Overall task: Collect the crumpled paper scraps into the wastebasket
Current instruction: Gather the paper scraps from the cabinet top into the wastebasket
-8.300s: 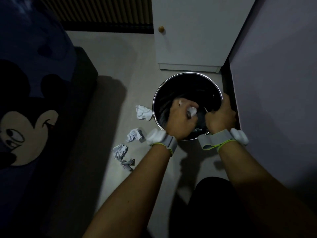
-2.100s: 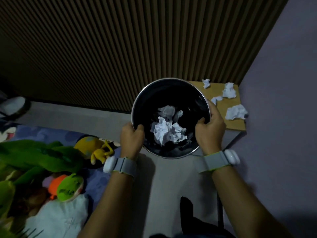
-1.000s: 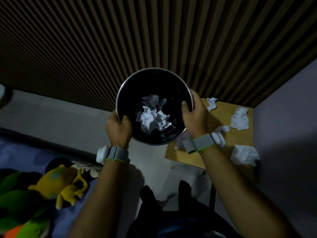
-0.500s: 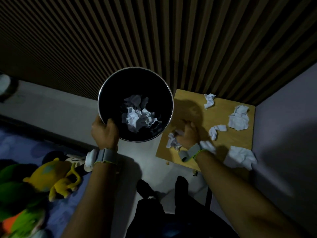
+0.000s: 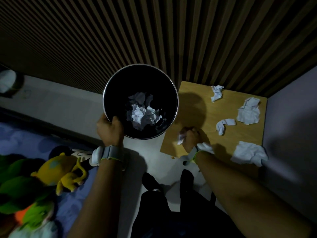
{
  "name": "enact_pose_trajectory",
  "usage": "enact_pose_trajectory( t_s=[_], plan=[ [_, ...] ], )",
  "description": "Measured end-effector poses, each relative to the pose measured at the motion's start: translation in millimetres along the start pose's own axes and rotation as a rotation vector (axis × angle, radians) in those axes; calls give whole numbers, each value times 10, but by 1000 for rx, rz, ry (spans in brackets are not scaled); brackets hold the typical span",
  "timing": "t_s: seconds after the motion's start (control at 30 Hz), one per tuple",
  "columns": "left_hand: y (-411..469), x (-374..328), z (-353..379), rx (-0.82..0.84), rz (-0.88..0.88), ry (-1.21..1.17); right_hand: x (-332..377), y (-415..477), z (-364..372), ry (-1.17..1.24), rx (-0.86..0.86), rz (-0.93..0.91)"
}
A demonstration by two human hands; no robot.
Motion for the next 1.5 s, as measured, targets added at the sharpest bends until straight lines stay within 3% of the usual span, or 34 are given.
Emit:
enact_pose_trajectory(
  t_s=[0.1, 0.13, 0.23, 0.3, 0.37, 0.47, 0.57, 0.63, 0.7, 0.8, 0.9, 0.97, 1.03, 1.1, 1.2, 1.4, 1.5],
  plan=[
    [2, -1, 17, -26, -1, 11, -127, -10, -392, 474, -345, -51],
    [-6, -17, 27, -38, 7, 14, -113, -80, -609, 474, -494, -59],
    [-15, -72, 90, -36, 45, 22, 232, -440, -1158, 690, -765, -317],
    [-40, -140, 166, 1, 80, 11, 447, -623, -1406, 727, -830, -514],
    [-74, -209, 233, 19, 100, 3, 722, -781, -1497, 616, -819, -621],
    [-108, -285, 354, 34, 93, 0, 1047, -873, -1454, 472, -655, -784],
    [-155, -377, 511, 77, 119, -14, 1029, -715, -1197, 106, -406, -670],
    [-196, -448, 595, 99, 158, -16, 945, -702, -1097, 7, -335, -624],
    [-276, -520, 723, 149, 202, -15, 790, -867, -1217, 87, -467, -630],
    [-325, -554, 877, 183, 204, -36, 445, -1181, -1527, 238, -803, -607],
    [-386, -668, 1021, 194, 238, -19, -140, -1335, -1677, 449, -1061, -410],
    [-386, -715, 1049, 181, 261, -10, -562, -1288, -1618, 529, -1129, -192],
    [-407, -728, 1124, 205, 264, -6, -1052, -1131, -1448, 419, -938, 159],
    [-427, -727, 1190, 219, 252, -9, -1493, -974, -1179, 305, -551, 442],
    [-450, -738, 1227, 208, 237, -3, -1800, -887, -768, 177, -235, 580],
    [-470, -724, 1212, 194, 233, -8, -1726, -797, -394, 86, -232, 454],
    [-469, -693, 1186, 197, 214, -31, -1649, -770, -450, 222, -352, 310]
  ],
)
Point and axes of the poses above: each hand's wrist, its own y-axis towards the middle knuckle, its own z-axis out of the palm, x = y × z, the point moved 5 cm from there along y, towards the middle knuckle, and after that the axes turned 12 degrees about x, right-handed, at the moved point
